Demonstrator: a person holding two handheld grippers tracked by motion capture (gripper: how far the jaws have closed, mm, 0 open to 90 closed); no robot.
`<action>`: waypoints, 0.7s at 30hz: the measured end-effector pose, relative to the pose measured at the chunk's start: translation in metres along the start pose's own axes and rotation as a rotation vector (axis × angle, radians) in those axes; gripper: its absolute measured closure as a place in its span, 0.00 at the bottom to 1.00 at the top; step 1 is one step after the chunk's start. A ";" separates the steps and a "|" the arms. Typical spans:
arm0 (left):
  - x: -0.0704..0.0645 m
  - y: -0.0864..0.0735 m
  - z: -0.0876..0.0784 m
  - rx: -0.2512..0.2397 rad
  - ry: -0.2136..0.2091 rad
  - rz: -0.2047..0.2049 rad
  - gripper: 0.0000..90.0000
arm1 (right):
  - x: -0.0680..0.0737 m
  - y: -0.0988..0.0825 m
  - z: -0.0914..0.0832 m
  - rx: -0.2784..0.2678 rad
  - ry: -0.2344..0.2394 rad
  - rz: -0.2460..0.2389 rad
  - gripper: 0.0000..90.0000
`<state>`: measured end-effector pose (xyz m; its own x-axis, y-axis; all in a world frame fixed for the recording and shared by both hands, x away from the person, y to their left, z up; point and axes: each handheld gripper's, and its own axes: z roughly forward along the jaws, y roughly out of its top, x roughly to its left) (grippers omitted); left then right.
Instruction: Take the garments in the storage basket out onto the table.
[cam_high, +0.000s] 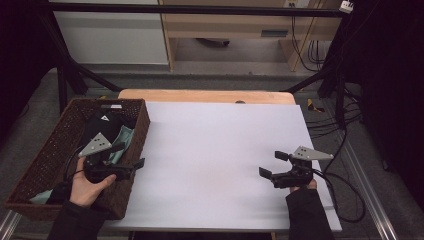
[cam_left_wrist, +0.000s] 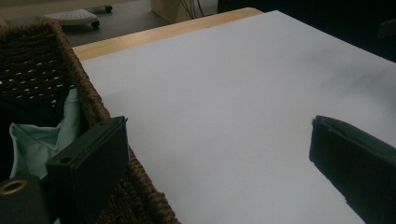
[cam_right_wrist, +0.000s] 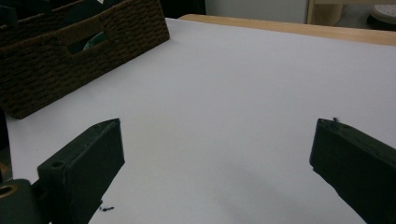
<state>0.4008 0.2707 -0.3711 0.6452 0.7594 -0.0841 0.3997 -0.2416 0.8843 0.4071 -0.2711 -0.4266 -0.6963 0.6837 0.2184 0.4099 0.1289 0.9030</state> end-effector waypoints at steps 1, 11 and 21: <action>0.000 0.000 0.000 0.000 0.000 0.000 0.05 | 0.000 0.000 0.000 0.000 0.001 0.000 0.04; 0.011 0.004 -0.014 -0.006 0.031 -0.016 0.05 | 0.000 -0.001 0.001 0.010 -0.004 -0.002 0.04; 0.021 0.006 -0.025 -0.008 0.068 -0.026 0.05 | -0.001 -0.001 0.001 0.012 -0.003 -0.001 0.04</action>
<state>0.4006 0.3003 -0.3563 0.5884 0.8050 -0.0761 0.4102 -0.2160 0.8860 0.4078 -0.2707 -0.4283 -0.6954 0.6853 0.2161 0.4161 0.1388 0.8987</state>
